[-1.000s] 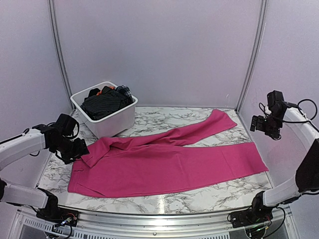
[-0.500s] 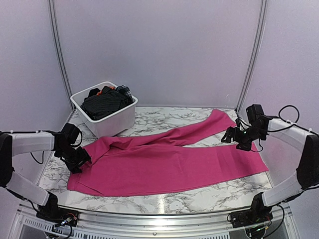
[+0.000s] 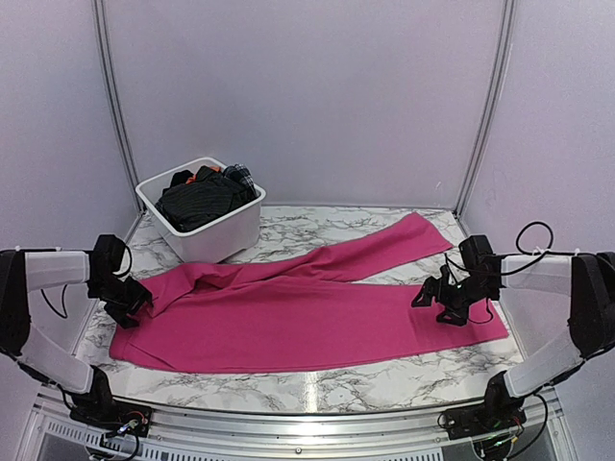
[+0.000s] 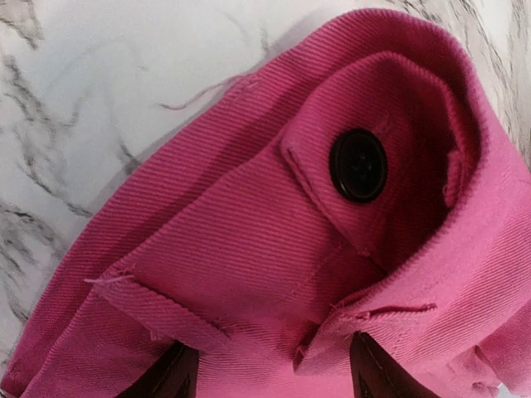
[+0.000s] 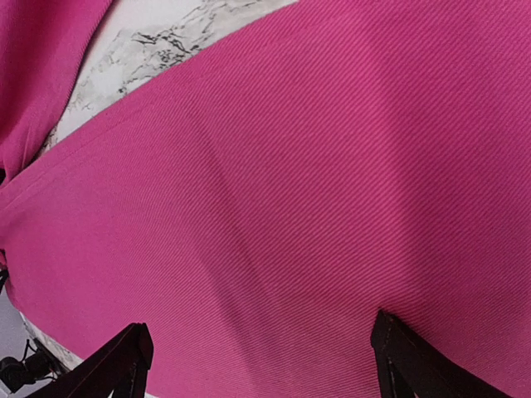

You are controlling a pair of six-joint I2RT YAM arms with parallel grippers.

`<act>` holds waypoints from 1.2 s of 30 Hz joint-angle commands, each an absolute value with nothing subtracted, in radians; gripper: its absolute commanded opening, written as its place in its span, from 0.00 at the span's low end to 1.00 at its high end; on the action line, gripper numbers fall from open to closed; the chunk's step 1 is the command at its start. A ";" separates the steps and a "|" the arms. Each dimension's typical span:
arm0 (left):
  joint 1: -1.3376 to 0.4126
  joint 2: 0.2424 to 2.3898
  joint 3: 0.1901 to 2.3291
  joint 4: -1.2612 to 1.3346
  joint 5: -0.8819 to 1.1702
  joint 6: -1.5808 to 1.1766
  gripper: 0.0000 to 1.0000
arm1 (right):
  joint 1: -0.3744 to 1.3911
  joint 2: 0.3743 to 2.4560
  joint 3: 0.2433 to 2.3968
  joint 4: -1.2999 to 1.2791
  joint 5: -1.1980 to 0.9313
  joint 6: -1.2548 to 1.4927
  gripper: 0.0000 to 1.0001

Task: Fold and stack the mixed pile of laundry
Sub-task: Flatten out the crumpled trousers at the center of the board.

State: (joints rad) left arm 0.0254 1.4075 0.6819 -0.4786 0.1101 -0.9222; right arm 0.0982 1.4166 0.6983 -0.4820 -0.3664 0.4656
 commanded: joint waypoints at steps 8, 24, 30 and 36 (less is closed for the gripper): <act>0.243 1.337 0.615 -0.726 -0.127 -0.874 0.66 | 0.282 1.380 0.483 -0.493 -0.450 0.667 0.92; 0.177 1.257 0.857 -0.714 -0.030 -0.610 0.84 | 0.308 1.466 1.057 -0.524 -0.231 0.483 0.87; 0.096 1.235 0.861 -0.669 0.048 -0.569 0.92 | 0.275 1.787 1.408 -0.479 -0.230 0.385 0.82; 0.061 1.235 0.859 -0.661 0.086 -0.546 0.93 | 0.262 2.070 1.670 -0.477 -0.263 0.349 0.79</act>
